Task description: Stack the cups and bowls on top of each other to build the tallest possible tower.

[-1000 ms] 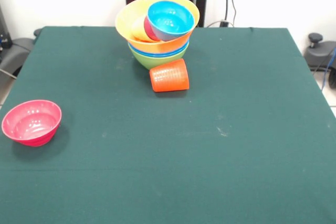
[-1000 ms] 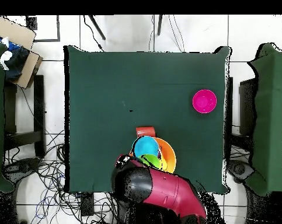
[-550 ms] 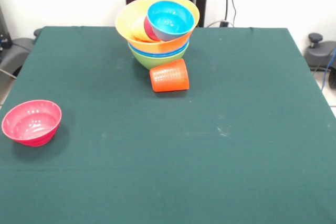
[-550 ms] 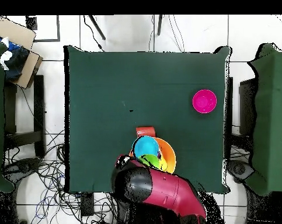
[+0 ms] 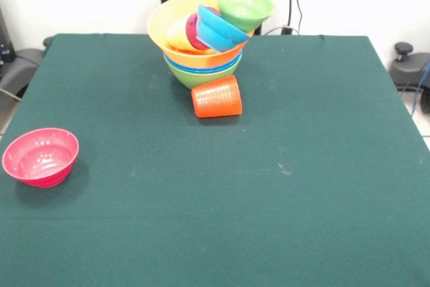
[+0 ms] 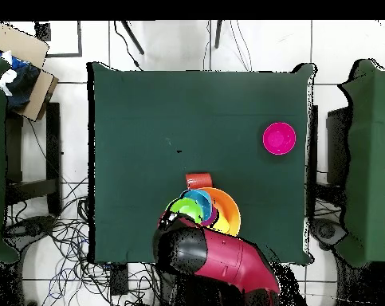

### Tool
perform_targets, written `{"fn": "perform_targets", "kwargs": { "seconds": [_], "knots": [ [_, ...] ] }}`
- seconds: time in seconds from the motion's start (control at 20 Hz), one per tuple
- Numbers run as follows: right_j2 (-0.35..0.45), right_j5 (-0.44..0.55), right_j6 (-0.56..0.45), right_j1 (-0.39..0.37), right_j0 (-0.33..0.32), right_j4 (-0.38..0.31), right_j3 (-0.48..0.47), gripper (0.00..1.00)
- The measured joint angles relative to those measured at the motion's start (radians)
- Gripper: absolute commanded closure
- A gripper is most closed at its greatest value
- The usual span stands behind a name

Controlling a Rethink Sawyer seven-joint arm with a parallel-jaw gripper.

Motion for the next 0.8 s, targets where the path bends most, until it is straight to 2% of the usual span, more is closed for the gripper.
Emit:
{"fn": "perform_targets", "kwargs": {
  "seconds": [0.6, 0.8],
  "knots": [
    [-0.001, -0.056, 0.0, 0.048, 0.004, 0.0, 0.0, 0.0],
    [-0.011, -0.093, 0.001, 0.095, 0.042, 0.0, -0.025, 0.0]
  ]
}}
